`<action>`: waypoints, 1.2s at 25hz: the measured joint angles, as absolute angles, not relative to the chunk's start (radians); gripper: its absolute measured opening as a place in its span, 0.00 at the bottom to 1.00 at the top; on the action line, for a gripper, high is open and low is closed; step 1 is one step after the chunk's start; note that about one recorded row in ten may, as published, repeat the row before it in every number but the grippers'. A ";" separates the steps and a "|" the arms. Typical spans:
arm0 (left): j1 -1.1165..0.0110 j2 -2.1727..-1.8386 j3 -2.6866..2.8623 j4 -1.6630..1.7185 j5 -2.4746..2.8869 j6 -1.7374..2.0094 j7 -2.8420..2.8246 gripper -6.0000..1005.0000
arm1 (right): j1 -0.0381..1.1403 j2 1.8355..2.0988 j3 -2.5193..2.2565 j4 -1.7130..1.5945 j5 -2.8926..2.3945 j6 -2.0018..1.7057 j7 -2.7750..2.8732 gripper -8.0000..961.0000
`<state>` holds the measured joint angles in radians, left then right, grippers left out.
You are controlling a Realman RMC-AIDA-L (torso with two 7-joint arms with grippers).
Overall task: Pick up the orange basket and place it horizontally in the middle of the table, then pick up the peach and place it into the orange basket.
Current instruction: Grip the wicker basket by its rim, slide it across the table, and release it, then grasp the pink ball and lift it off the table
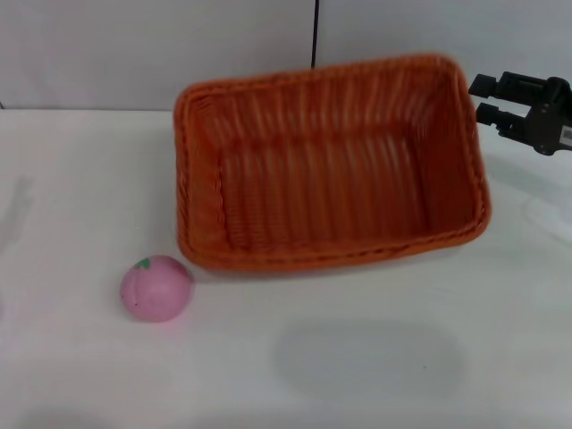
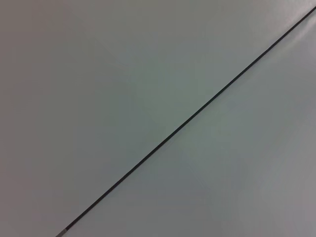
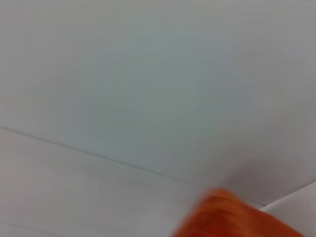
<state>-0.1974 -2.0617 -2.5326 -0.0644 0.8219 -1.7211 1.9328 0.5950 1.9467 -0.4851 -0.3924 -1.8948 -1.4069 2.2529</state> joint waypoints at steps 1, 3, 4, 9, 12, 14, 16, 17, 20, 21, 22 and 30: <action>-0.197 -2.062 -2.533 -0.064 0.822 -1.721 1.933 0.82 | 0.595 1.947 -0.485 -0.392 -1.895 -1.407 2.253 0.58; -0.199 -2.062 -2.533 -0.064 0.822 -1.721 1.933 0.82 | 0.593 1.948 -0.466 -0.384 -1.894 -1.410 2.254 0.58; -0.200 -2.062 -2.533 -0.064 0.823 -1.721 1.933 0.82 | 0.592 1.948 -0.456 -0.382 -1.894 -1.412 2.253 0.58; -0.200 -2.062 -2.533 -0.064 0.823 -1.721 1.933 0.82 | 0.580 1.949 -0.441 -0.389 -1.874 -1.426 2.245 0.57; -0.198 -2.062 -2.533 -0.064 0.823 -1.721 1.933 0.82 | 0.563 1.953 -0.442 -0.398 -1.832 -1.437 2.223 0.57; -0.197 -2.062 -2.533 -0.064 0.823 -1.723 1.933 0.82 | 0.548 1.960 -0.441 -0.408 -1.791 -1.461 2.171 0.57; -0.197 -2.062 -2.530 -0.065 0.824 -1.729 1.933 0.82 | 0.533 1.969 -0.440 -0.422 -1.738 -1.501 2.094 0.57; -0.195 -2.061 -2.518 -0.074 0.824 -1.736 1.933 0.82 | 0.521 1.978 -0.438 -0.431 -1.708 -1.521 2.038 0.57; -0.173 -2.054 -2.391 -0.168 0.826 -1.750 1.932 0.82 | 0.459 2.016 -0.437 -0.461 -1.576 -1.574 1.736 0.57; -0.173 -2.054 -2.391 -0.168 0.826 -1.750 1.932 0.82 | 0.459 2.016 -0.437 -0.461 -1.576 -1.574 1.736 0.57; -0.163 -2.051 -2.346 -0.202 0.825 -1.750 1.932 0.82 | 0.424 2.038 -0.436 -0.456 -1.510 -1.590 1.573 0.57; -0.150 -1.948 -2.176 -0.284 1.055 -1.734 1.985 0.82 | 0.297 2.070 -0.429 -0.358 -1.192 -1.619 1.125 0.57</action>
<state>-0.1499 -1.9479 -2.1761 -0.2835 1.0551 -1.7342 1.9854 0.2967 2.0703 -0.4295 -0.3585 -1.1923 -1.6188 1.1247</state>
